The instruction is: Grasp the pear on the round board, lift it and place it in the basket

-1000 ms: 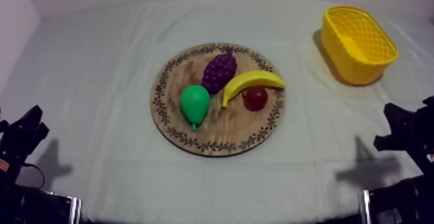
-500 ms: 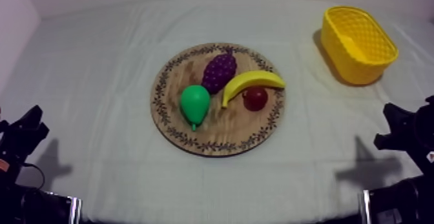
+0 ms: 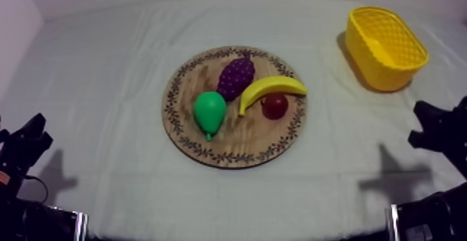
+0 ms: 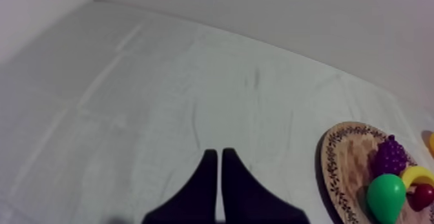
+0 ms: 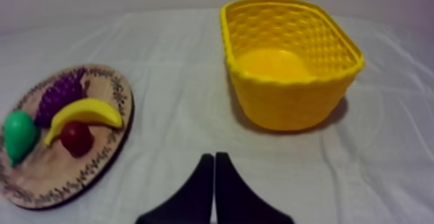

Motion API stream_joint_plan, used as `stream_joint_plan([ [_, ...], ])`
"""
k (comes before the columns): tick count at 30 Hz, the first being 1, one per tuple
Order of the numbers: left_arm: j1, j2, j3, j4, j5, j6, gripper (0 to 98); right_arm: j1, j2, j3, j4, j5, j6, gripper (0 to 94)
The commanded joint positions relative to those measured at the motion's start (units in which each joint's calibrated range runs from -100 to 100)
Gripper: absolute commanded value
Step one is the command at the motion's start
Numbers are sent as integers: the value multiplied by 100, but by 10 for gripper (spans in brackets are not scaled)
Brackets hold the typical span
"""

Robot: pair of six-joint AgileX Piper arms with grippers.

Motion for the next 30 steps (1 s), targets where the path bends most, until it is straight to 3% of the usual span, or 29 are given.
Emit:
stream_joint_plan([
  [1,0,-2,-5,-1,1,0,1,-39,894,-940,-72,236,-147,3],
  [15,0,-2,-5,-1,1,0,1,-785,4383,-5631,-687,2850,-549,3],
  [25,0,-2,-5,-1,1,0,1,-1388,6886,-7719,-1057,3790,-585,3],
  [30,0,-2,-5,-1,1,0,1,-1741,8023,-8423,-1049,3966,-641,3],
])
